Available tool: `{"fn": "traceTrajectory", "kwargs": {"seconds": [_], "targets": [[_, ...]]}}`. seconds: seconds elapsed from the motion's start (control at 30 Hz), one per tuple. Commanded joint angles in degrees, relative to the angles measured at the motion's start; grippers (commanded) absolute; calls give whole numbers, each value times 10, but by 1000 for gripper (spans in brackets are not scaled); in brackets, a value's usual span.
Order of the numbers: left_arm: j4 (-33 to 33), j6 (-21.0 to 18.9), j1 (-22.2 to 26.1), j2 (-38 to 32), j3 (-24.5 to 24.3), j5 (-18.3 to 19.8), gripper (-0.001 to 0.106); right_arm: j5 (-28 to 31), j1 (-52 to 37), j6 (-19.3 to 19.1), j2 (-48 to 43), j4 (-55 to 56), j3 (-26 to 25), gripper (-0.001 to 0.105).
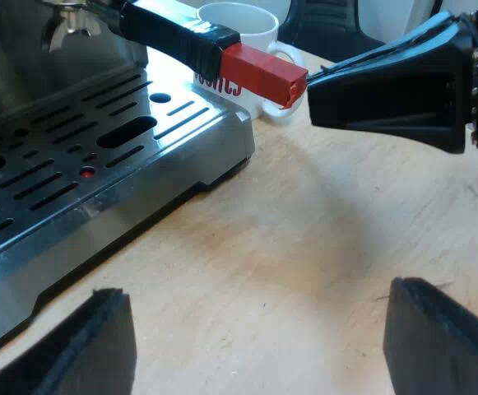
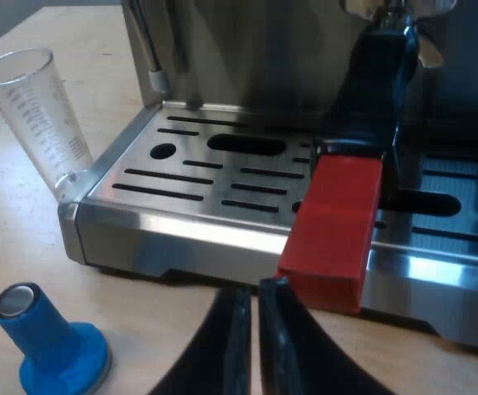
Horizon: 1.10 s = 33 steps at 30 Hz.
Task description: Grind coffee beans and then tamp
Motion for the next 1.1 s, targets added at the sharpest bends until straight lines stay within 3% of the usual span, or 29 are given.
{"fn": "traceTrajectory", "kwargs": {"seconds": [0.03,0.27,1.1], "targets": [[-10,-6,-2,1,-1,8,65,9,1,-1,8,-8,-2,5],[-10,-6,-2,1,-1,8,65,79,1,25,16,-18,-2,5],[-10,-6,-2,1,-1,8,65,112,-8,24,16,-21,-2,5]]}}
